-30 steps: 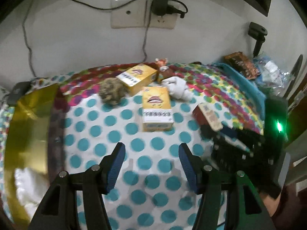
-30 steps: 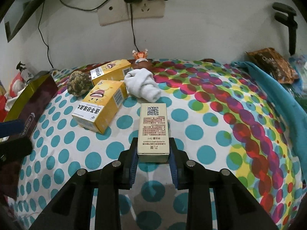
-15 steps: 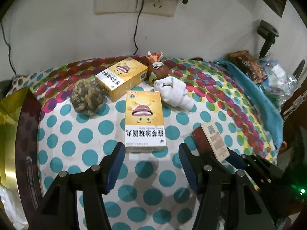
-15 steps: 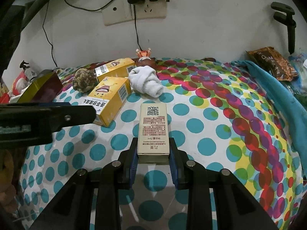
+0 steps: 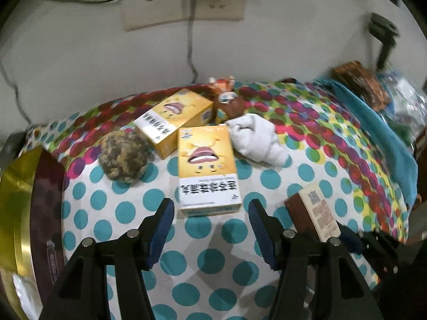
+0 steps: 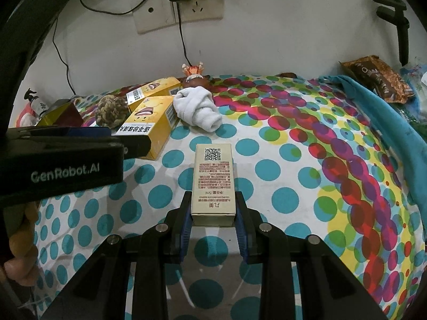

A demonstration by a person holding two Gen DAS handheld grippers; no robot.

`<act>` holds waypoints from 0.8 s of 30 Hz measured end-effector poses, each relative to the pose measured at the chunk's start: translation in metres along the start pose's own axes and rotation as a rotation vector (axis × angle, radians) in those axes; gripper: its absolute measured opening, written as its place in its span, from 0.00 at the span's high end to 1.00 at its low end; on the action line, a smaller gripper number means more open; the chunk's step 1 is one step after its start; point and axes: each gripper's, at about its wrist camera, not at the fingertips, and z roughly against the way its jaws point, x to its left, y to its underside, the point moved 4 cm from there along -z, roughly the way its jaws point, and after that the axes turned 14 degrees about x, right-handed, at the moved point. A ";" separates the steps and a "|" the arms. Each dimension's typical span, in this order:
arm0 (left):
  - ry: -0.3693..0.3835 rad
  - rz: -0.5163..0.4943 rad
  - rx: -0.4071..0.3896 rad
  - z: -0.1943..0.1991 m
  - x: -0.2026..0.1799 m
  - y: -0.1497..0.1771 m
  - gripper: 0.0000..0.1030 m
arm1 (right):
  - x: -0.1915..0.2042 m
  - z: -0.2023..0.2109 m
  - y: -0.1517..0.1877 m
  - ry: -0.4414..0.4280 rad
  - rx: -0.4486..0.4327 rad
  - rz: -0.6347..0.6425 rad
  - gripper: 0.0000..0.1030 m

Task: Organize objects
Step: 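Grasp the small beige box with the right gripper and lift it, then grasp the yellow medicine box with the left gripper while the right holds the beige box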

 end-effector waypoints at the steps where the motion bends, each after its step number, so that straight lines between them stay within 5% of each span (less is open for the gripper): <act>1: 0.012 0.014 -0.006 0.000 0.001 0.000 0.42 | 0.000 0.000 0.000 -0.002 0.000 0.000 0.73; 12: -0.020 0.043 0.075 -0.030 -0.007 -0.016 0.42 | -0.001 0.000 -0.001 -0.024 0.000 -0.012 0.73; 24: -0.064 0.060 0.015 -0.039 -0.003 -0.021 0.42 | -0.001 -0.001 -0.001 -0.029 0.002 -0.014 0.73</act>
